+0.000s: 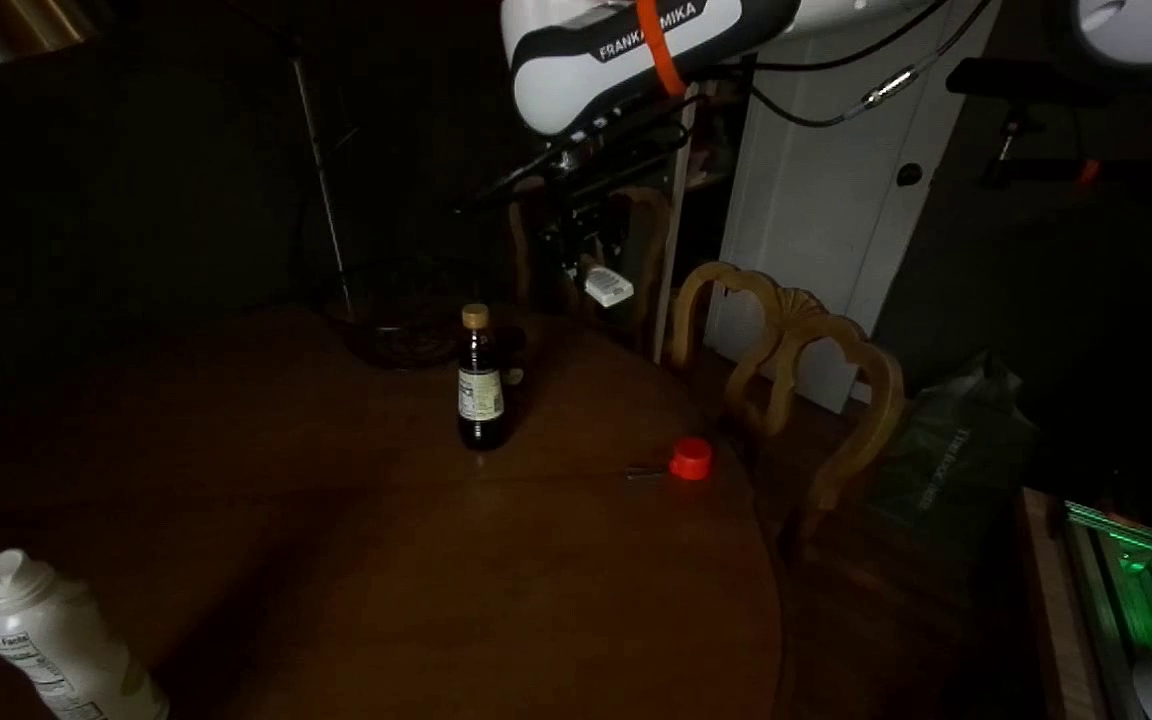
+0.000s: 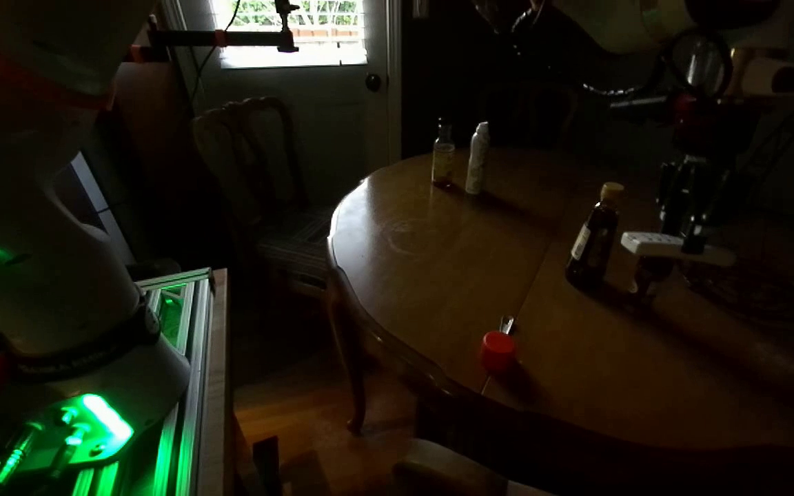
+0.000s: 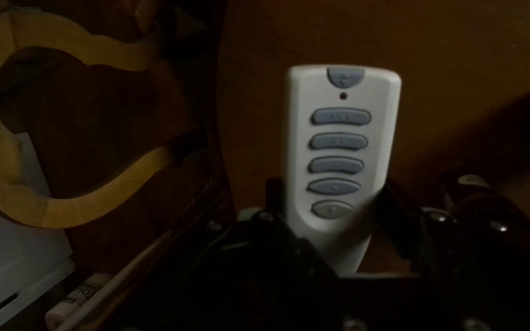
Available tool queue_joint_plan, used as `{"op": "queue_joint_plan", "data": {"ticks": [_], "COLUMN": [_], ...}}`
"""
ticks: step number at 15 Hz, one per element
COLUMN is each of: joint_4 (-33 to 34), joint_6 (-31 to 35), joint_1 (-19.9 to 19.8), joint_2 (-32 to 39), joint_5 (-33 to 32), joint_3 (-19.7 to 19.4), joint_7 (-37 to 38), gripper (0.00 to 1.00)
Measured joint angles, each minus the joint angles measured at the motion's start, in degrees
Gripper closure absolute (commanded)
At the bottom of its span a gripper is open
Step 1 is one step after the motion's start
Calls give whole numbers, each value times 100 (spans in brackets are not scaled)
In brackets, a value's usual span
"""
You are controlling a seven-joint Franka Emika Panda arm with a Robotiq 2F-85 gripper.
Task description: Pick up the white remote and move it to the right
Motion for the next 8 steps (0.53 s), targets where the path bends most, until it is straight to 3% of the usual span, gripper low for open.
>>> {"op": "queue_joint_plan", "data": {"ticks": [8], "joint_4": [306], "joint_6": [838], "joint_1": [-386], "joint_2": [1058], "joint_5": [601], "joint_3": [-36], "joint_7": [178], "gripper": [72]}}
